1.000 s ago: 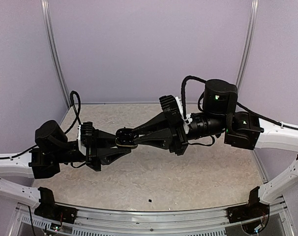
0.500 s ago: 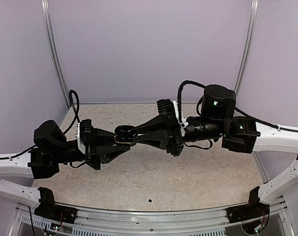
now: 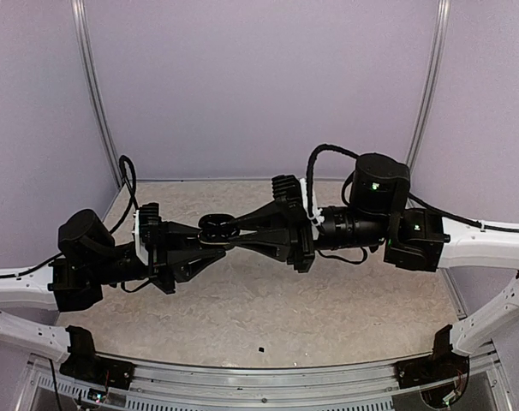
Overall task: Insert the wireless bluetooth earbuds into the charging case
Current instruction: Insert the right earbud into the right side groove of the charging case.
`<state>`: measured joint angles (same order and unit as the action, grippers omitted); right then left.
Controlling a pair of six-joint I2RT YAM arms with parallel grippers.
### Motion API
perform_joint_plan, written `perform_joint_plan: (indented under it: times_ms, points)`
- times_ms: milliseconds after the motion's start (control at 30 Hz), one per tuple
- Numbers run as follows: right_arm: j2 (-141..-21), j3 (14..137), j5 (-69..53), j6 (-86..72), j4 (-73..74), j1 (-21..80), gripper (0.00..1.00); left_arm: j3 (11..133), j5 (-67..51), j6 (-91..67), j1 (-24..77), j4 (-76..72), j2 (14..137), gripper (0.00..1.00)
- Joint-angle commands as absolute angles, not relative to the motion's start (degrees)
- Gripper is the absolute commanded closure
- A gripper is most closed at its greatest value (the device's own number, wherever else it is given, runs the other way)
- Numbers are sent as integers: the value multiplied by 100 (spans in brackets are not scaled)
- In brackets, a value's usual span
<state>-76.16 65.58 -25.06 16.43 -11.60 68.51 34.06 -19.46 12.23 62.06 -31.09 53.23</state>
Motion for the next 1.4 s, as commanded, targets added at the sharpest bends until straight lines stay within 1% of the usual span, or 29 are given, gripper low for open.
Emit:
perform_joint_plan:
  times_ms: [0, 233, 433, 700, 933, 1033, 1233, 1367]
  points:
    - [-7664, 6415, -2215, 1552, -1036, 6893, 79, 3376, -1993, 1089, 6154, -3666, 5186, 97]
    - [-7757, 6457, -1959, 1401, -1089, 6893, 79, 3344, -2039, 993, 6098, -3727, 5217, 96]
    - [-7800, 6542, -1727, 1115, -1147, 6873, 82, 3318, -2058, 1019, 6089, -3715, 5248, 96]
    - [-7859, 6617, -1676, 947, -1045, 6820, 79, 3301, -2004, 962, 6044, -3767, 5247, 97]
    - [-7905, 6653, -1824, 1038, -959, 6818, 66, 3206, -2066, 688, 5877, -4005, 5215, 97]
    - [-7877, 6651, -1874, 1083, -941, 6820, 64, 3199, -2101, 677, 5854, -3978, 5212, 97]
    - [-7719, 6569, -1859, 1070, -912, 6820, 57, 3182, -2157, 634, 5795, -3966, 5238, 96]
    - [-7538, 6460, -1813, 1028, -949, 6821, 56, 3173, -2205, 620, 5753, -3962, 5263, 97]
